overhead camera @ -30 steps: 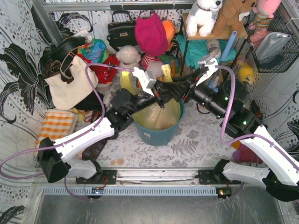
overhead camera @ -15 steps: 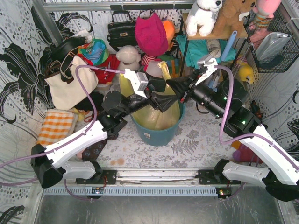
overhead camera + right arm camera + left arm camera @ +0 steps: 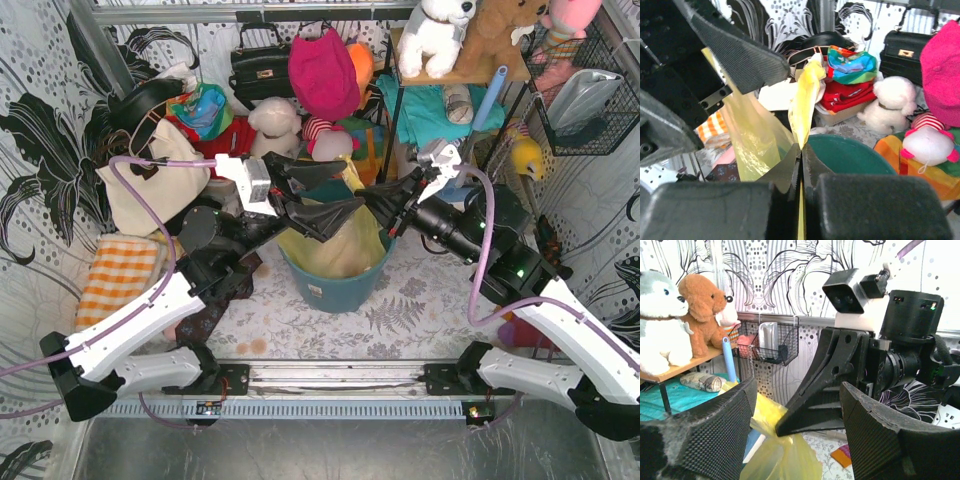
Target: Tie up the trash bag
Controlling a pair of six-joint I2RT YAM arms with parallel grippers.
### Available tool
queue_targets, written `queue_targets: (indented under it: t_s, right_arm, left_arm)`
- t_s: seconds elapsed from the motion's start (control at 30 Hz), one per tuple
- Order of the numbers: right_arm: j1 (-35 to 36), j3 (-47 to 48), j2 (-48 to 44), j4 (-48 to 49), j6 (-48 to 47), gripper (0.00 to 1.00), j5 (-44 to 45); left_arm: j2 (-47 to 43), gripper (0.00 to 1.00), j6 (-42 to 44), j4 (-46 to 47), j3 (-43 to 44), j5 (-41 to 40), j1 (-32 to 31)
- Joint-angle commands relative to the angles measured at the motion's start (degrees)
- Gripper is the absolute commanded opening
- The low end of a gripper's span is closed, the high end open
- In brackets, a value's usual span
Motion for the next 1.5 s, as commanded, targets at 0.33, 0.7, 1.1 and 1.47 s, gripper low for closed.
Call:
queue_targets:
  t_s: [0.33,0.7,1.1,1.47]
  right_arm:
    - [0.2,-6.4,-7.1,11.0,-2.6,0.0,-9.1]
    - [0.2,-9.0,-8.5,14.7,-4.5,0.0,-16.2]
    - [0.3,-8.8,-8.5,14.2,-4.6,0.0,-16.4]
    - [0.3,-8.5,-8.2,14.0,-4.5,0.0,-16.3]
  left_arm:
    - [-3.5,0.75,1.5,3.3,-0.9,-0.8,1.7]
    - [-1.1,0.73,-0.2,-1.1,4.4,8.4,1.8]
    - [-1.1,0.5,-2.3,0.7,2.9,8.3,3.1]
    - [0.0,0.5,-4.0,0.8,3.8,11.1,3.7]
